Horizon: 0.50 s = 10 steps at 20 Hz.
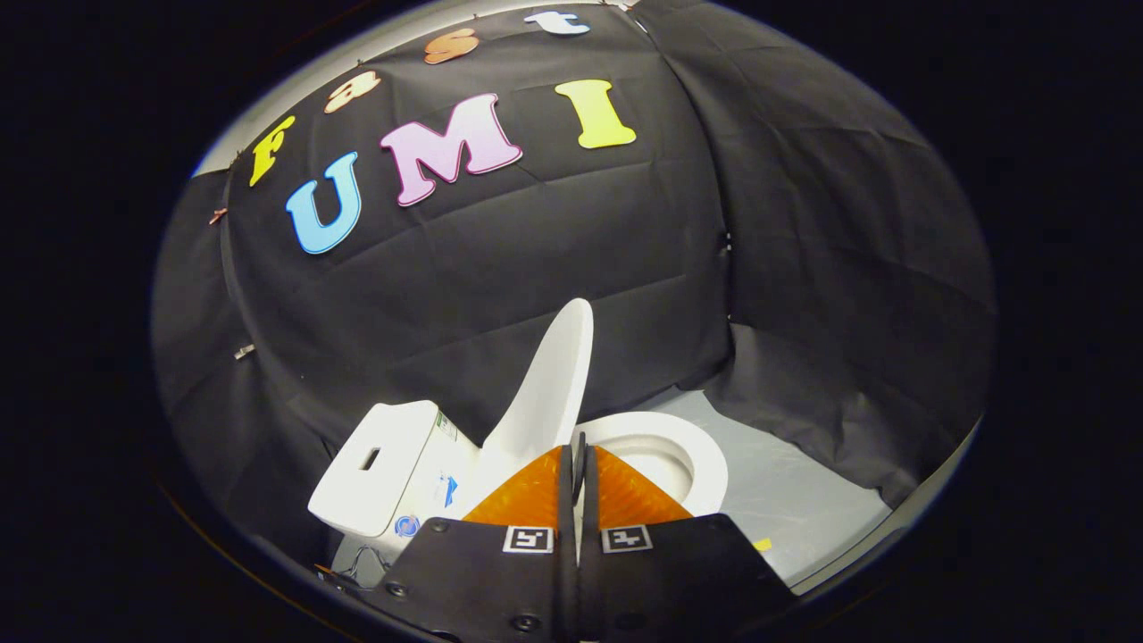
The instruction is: Open the toilet lid.
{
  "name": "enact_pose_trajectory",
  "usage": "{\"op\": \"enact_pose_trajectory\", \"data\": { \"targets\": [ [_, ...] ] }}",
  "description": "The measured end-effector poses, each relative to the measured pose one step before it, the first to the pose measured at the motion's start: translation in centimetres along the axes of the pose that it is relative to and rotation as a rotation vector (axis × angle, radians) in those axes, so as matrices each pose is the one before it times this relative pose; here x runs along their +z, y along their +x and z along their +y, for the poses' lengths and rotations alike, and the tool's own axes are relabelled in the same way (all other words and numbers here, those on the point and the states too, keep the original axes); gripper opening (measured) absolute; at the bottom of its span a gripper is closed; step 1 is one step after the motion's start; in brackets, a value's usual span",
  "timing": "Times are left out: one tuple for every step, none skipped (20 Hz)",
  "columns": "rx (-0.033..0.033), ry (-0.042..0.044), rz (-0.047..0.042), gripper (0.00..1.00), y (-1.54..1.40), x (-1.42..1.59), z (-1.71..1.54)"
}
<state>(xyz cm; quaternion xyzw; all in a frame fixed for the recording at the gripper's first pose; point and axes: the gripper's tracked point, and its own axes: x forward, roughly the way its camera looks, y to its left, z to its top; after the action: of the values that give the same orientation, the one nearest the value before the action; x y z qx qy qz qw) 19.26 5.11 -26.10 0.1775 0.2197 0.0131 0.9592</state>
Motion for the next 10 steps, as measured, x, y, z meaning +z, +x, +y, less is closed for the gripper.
{"op": "enact_pose_trajectory", "data": {
  "targets": [
    [-0.00375,-0.01165,-0.00616,0.06,-0.201,0.271,0.845],
    [-0.00403,-0.00987,-0.00611,0.05,-0.136,0.184,0.795],
    [-0.00356,-0.013,-0.0066,0.05,-0.144,0.216,0.903],
    [-0.00341,-0.00908,-0.00311,0.05,-0.203,0.183,0.614],
    [-0.00381,-0.01065,-0.00384,0.05,-0.208,0.148,0.708],
    [-0.00296,-0.00923,-0.00513,0.05,-0.174,0.193,0.653],
    [-0.00185,-0.00923,-0.00465,0.06,-0.194,0.158,0.635],
    [-0.00099,-0.00934,-0.00508,0.06,-0.198,0.107,0.726],
    [-0.00122,-0.01023,-0.00494,0.05,-0.16,0.202,0.737],
    [-0.00066,-0.01223,-0.00624,0.06,-0.195,0.086,0.769]
  ]
}}
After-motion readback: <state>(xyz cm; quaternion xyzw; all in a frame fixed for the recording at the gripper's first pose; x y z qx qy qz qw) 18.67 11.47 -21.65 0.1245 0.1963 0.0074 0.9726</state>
